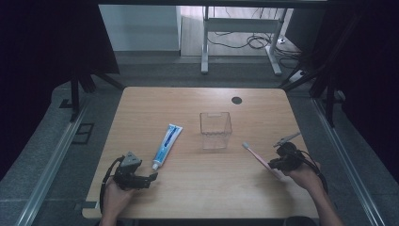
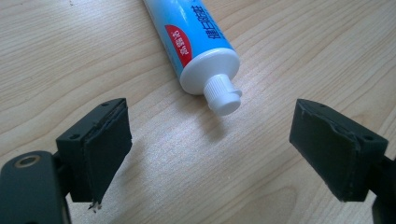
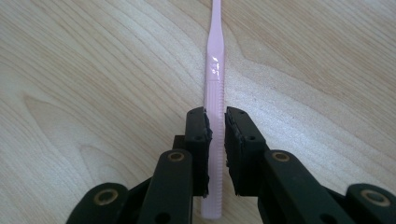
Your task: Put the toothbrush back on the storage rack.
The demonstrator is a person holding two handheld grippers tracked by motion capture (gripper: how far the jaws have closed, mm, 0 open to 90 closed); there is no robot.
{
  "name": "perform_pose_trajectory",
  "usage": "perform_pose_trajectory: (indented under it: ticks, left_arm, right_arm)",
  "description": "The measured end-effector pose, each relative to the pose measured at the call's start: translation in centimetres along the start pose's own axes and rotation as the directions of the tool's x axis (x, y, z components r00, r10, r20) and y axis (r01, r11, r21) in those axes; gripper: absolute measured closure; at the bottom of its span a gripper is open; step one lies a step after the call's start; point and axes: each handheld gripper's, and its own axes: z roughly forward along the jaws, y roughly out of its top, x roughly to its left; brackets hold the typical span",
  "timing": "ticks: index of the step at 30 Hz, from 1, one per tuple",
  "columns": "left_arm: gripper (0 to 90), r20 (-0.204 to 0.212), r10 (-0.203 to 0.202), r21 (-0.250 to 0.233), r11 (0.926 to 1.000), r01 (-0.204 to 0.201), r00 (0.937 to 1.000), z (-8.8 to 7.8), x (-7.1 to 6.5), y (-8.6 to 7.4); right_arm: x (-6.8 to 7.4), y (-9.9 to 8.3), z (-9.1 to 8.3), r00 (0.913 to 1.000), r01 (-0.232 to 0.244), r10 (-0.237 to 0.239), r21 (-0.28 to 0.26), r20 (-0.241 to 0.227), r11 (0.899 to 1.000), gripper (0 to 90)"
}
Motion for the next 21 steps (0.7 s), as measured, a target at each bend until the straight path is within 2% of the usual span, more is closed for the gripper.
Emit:
perform_pose_trajectory:
  ticks: [6,17,21]
  left_arm:
    - [12.7,0.001,0.0,0.0,1.0,0.0,1.0,0.0,0.0,0.0]
    - [12.7,0.003,-0.003,0.006,1.0,0.003,1.0,0.1,0.0,0.0]
    - [12.7,0.003,0.0,0.008,1.0,0.0,1.0,0.1,0.0,0.0]
  right_arm:
    - [0.0,1.7,0.5,0.9997,0.023,-0.023,0.093,0.001,0.995,78.6]
    - [0.1,3.8,1.8,0.9985,0.055,-0.055,0.184,-0.007,0.981,75.1]
    - [0.2,4.3,2.4,0.9979,0.064,-0.063,0.219,-0.013,0.974,74.9]
